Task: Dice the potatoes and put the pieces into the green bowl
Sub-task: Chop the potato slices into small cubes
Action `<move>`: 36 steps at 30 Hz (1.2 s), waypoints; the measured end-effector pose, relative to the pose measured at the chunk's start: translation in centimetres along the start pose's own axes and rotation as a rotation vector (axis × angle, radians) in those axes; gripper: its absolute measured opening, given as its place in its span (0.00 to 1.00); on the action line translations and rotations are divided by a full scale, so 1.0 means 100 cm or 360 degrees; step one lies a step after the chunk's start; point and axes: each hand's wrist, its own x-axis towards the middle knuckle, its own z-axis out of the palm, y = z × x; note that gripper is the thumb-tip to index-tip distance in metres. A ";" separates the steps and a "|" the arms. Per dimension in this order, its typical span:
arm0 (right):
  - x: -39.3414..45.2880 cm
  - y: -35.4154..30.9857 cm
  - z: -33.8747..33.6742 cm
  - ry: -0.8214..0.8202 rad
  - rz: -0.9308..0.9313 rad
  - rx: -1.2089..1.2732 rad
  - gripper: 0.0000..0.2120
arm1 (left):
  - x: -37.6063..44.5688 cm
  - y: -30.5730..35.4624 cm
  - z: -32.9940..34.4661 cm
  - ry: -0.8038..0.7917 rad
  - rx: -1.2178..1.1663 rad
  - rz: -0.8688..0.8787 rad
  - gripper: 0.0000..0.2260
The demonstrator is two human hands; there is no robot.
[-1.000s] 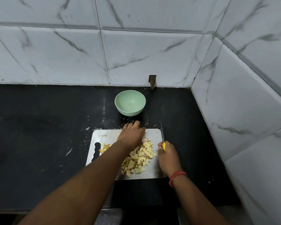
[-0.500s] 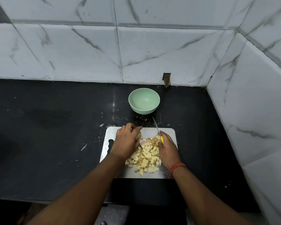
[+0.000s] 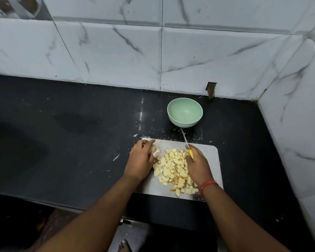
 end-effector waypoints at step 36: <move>-0.059 -0.002 0.019 0.0329 0.0173 -0.0024 0.21 | -0.038 0.015 0.012 0.0172 -0.1235 -0.0663 0.20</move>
